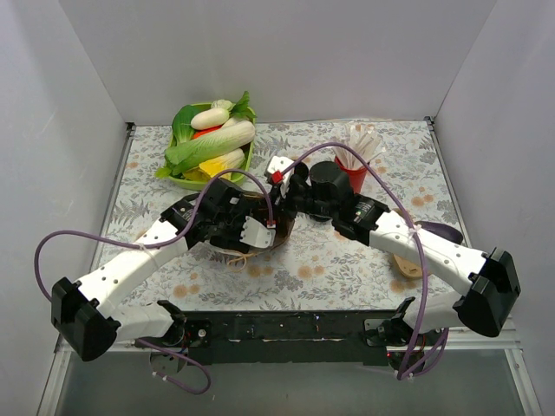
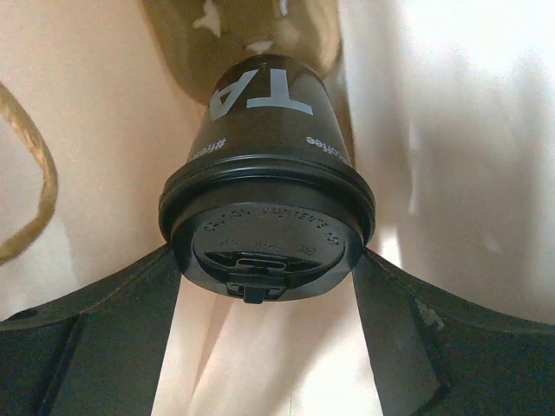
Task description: Pack the takeout coffee
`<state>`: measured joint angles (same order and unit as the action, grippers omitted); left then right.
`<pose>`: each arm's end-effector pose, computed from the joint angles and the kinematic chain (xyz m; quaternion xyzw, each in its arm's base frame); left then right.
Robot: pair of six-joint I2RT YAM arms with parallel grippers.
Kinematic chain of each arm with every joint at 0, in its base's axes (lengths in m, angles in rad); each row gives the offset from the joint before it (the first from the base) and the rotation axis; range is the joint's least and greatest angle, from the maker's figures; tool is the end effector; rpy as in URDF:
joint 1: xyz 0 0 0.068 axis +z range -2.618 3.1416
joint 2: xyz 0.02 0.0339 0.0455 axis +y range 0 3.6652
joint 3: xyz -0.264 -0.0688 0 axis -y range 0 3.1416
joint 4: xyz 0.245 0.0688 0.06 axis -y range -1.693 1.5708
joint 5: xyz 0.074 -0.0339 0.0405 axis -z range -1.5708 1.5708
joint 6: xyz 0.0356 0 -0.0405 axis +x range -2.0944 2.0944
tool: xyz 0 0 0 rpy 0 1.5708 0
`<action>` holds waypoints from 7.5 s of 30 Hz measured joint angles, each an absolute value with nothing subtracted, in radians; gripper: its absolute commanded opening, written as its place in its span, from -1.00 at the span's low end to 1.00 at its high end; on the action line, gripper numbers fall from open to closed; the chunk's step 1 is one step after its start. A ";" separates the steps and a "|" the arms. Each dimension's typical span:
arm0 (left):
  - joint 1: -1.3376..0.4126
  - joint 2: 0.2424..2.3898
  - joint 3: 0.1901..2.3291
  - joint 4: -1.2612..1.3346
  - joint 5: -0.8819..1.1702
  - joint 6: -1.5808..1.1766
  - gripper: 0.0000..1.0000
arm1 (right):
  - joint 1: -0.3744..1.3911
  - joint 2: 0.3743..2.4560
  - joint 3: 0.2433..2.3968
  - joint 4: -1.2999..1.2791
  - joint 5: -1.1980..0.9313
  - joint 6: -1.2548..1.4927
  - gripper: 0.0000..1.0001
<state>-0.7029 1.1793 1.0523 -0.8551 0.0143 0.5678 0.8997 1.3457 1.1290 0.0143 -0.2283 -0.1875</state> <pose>0.1757 -0.1496 0.2949 0.5696 0.7690 -0.0264 0.2890 0.1925 0.2554 0.3549 -0.4598 0.6217 0.3016 0.5578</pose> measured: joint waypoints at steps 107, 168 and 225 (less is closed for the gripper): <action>-0.682 1.235 0.928 -0.599 -0.297 0.294 -1.00 | 0.728 1.419 1.158 0.033 -0.583 -0.098 -0.57; -0.624 1.420 0.990 -0.546 -0.360 0.253 -1.00 | 0.671 1.263 1.056 -0.186 -0.587 -0.265 0.22; -0.529 1.604 1.256 -0.711 -0.157 -0.001 0.75 | 0.641 1.399 1.281 -0.342 -0.625 -0.440 0.36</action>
